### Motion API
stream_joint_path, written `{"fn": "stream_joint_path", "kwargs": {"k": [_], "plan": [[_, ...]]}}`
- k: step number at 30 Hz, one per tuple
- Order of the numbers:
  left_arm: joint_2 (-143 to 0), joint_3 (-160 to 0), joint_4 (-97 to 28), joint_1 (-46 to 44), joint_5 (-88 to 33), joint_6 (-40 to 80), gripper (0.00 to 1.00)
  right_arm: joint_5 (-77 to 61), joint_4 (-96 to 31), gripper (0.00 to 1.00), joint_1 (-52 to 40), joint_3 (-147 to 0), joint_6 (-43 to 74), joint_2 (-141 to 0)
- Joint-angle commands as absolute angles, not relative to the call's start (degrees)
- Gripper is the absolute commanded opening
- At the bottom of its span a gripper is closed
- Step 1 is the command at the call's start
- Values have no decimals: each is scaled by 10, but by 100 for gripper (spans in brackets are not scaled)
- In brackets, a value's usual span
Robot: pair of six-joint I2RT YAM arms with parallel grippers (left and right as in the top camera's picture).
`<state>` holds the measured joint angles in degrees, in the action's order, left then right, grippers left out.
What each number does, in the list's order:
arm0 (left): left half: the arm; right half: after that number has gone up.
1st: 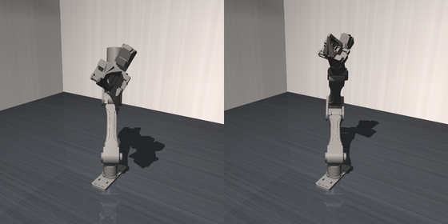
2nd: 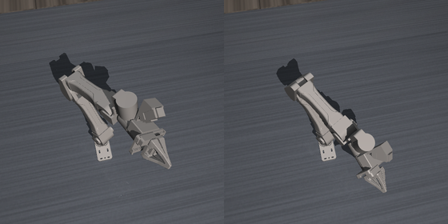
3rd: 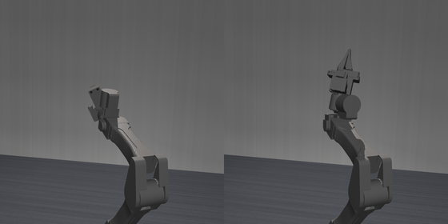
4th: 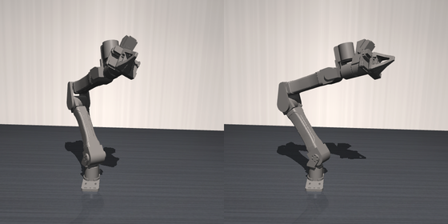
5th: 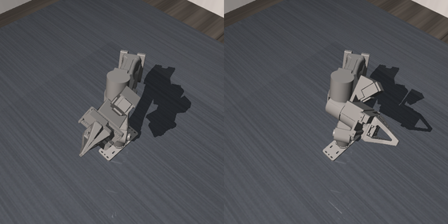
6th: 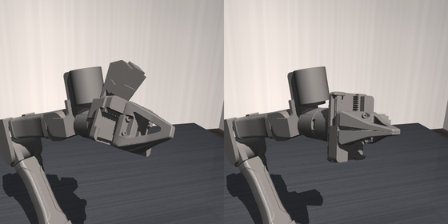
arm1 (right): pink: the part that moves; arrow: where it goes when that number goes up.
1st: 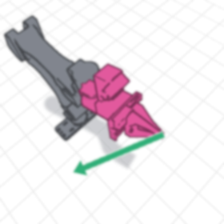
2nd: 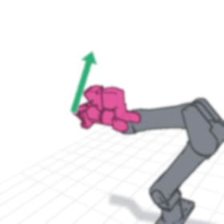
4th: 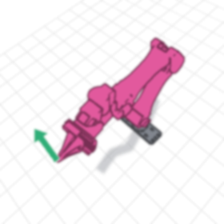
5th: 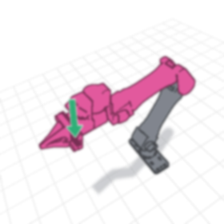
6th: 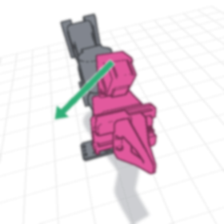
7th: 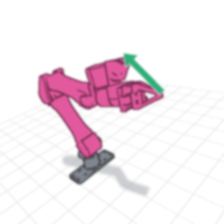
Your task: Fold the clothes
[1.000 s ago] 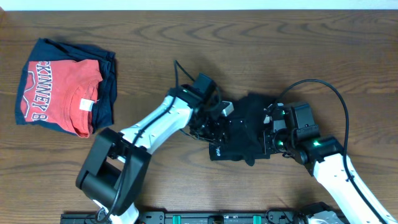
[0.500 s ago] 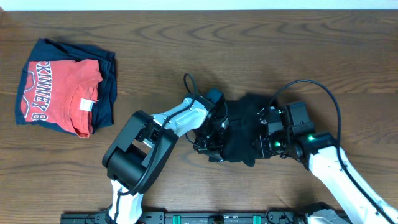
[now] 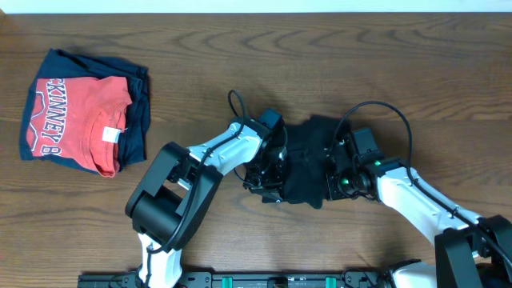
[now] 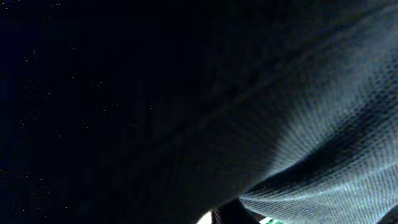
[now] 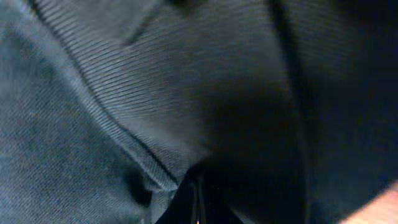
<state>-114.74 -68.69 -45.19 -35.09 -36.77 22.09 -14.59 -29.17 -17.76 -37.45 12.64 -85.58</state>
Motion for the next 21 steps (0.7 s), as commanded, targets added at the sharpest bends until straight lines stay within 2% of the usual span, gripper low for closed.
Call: {"fn": "stream_joint_path", "kwargs": {"k": [1,4,6,7,10,13,18,21], "plan": [[-1153,-677,-464,-343,-269,223,14,-27,-291,1,-157,-379,171,-848],[-1153,-677,-473,-343,-258,217,15,-38,-297,1,-130,-384,152,-820],[-1153,-677,-473,-343,-258,215,21,-82,-299,1,-117,-384,107,-797],[-1153,-677,-473,-343,-258,215,24,-104,-303,4,-113,-384,89,-787],[-1152,-677,-479,-343,-263,213,28,-147,-319,25,-108,-384,74,-759],[-1138,-690,-510,-338,-281,193,35,-188,-322,32,-108,-384,66,-738],[-1060,-731,-555,-312,-277,158,48,-293,-283,26,-108,-384,41,-704],[-998,-739,-536,-282,-266,152,64,-304,-267,23,-112,-384,65,-707]]}}
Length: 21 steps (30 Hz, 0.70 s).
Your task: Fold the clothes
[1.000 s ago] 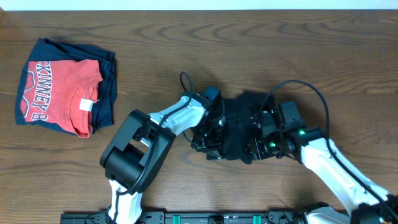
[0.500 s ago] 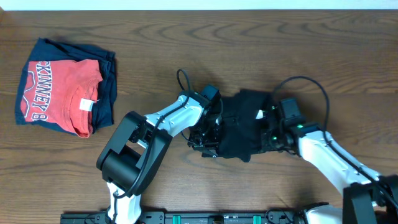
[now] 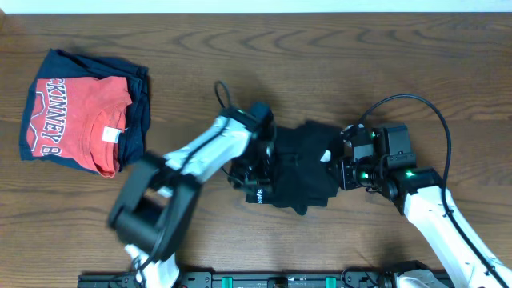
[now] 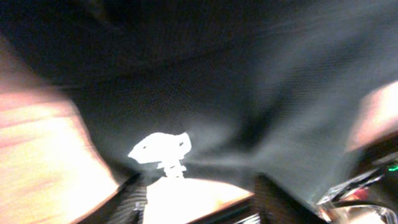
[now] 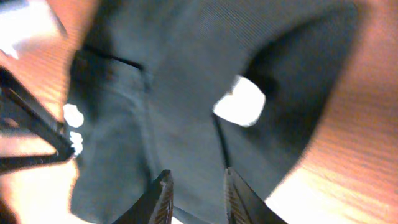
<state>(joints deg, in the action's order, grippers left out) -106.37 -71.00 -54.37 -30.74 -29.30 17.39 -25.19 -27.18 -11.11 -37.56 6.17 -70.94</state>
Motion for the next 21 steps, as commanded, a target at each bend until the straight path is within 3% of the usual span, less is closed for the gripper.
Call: {"fn": "stream_joint_path", "kwargs": {"k": [1,4,8,11,13,21], "plan": [[-981,-739,-529,-270,-256,152,65,-304,-263,20,-115,-384,66,-710],[-949,-738,-519,-237,-222,153,63,-302,-243,19,-123,-384,66,-722],[-952,-727,-509,-223,-236,151,29,-244,-220,12,-123,-384,90,-750],[-966,-698,-480,-237,-266,148,13,-200,-216,11,-119,-384,107,-759],[-980,-670,-446,-253,-309,150,7,-199,-212,12,-111,-385,107,-756],[-1057,-578,-371,-289,-301,304,6,-216,-205,13,-94,-389,118,-745]]}}
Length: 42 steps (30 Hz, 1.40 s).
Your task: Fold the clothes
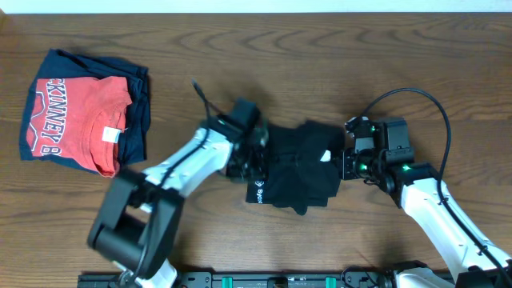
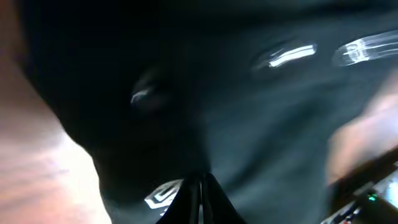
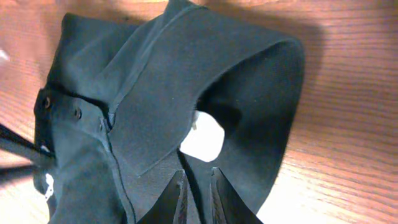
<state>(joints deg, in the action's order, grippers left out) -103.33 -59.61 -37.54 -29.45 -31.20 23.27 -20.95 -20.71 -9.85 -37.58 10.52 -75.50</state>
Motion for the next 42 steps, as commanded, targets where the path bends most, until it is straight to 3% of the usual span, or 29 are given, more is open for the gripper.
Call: {"fn": "stream_joint_path", "kwargs": {"k": [1,9,16,18,20,23,30,31,34,42], "plan": [[-1064,-576,-367,-286,-293,306,6,-221,-205,13,-94,-389,118,-745],[-1093,-578,-206,-213,-181,272,6,-265,-116,22,-102,-389,111,-746],[-1088,-648,-159,-152,-270,183,9,-255,-55,24,-131,-389,111,-785],[-1080,-667,-181,-145,-321,176,16,-255,-46,24,-137,-389,111,-811],[-1067,-678,-207,-142,-365,176,31,-255,-38,24,-142,-389,111,-842],[-1042,-679,-254,-142,-399,176,46,-255,-37,25,-143,-389,108,-884],[-1028,-675,-389,-142,-342,170,89,-255,-69,20,-143,-389,102,-949],[-1029,-670,-398,-142,-325,171,99,-255,-72,19,-143,-389,102,-951],[-1030,-640,-373,-142,-303,213,98,-255,-73,19,-143,-389,102,-952],[-1046,-505,-141,-142,-346,357,98,-255,-73,20,-143,-389,102,-952]]}}
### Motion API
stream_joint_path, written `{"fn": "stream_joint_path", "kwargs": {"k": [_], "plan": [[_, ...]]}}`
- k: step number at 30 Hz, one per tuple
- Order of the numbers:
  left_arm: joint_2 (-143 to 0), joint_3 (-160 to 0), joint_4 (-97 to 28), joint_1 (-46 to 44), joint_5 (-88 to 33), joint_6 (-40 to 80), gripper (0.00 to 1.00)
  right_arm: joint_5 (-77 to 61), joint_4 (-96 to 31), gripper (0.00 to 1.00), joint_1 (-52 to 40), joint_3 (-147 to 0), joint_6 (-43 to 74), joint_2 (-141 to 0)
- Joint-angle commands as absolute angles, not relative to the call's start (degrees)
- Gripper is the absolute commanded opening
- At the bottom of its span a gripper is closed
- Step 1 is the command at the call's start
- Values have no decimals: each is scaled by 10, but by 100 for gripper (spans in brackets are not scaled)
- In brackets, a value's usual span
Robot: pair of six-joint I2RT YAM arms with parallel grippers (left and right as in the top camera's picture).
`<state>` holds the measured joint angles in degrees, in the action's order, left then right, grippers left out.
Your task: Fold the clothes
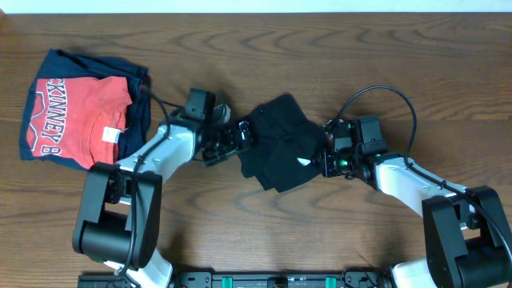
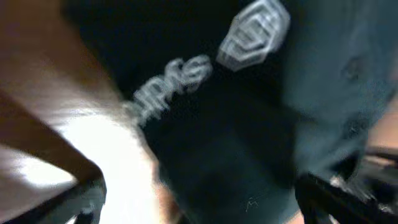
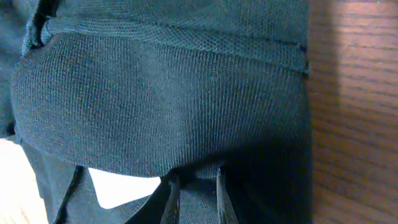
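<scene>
A black polo shirt [image 1: 276, 144] lies bunched in a rough fold at mid-table. My left gripper [image 1: 232, 138] sits at its left edge. In the blurred left wrist view it [image 2: 208, 199] is open, its fingers far apart, with the shirt's white logo print [image 2: 211, 68] ahead of them. My right gripper [image 1: 324, 158] is at the shirt's right edge. Its fingers [image 3: 171, 199] stand a narrow gap apart, tips tucked under the collar fold [image 3: 161, 106], next to a white tag [image 3: 121, 186].
A folded stack with a red printed shirt [image 1: 76, 116] on a navy one rests at the far left of the wooden table [image 1: 384, 64]. Both arms' cables loop above the grippers.
The black shirt has shifted left and turned. My left gripper, then shut on it, is now open at its left edge. My right gripper has moved in under the collar.
Both grippers were shut on the black shirt, pressed close at mid-table. Then both stood open at its sides. Then the left was shut on the left edge while the right hovered off the collar. Now the shirt lies further left, the left gripper open.
</scene>
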<state>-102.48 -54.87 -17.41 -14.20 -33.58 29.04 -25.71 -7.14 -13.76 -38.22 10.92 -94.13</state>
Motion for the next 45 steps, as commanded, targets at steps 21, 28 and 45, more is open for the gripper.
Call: {"fn": "stream_joint_path", "kwargs": {"k": [21,28,45], "plan": [[-1166,-480,35,-238,-384,396,6,-259,-86,16,-138,-390,95,-941],[-1032,-511,-125,-141,-384,289,6,-259,-167,17,-96,-394,84,-839],[-800,-647,-236,308,-351,163,6,-253,-213,19,-87,-394,81,-754]]}}
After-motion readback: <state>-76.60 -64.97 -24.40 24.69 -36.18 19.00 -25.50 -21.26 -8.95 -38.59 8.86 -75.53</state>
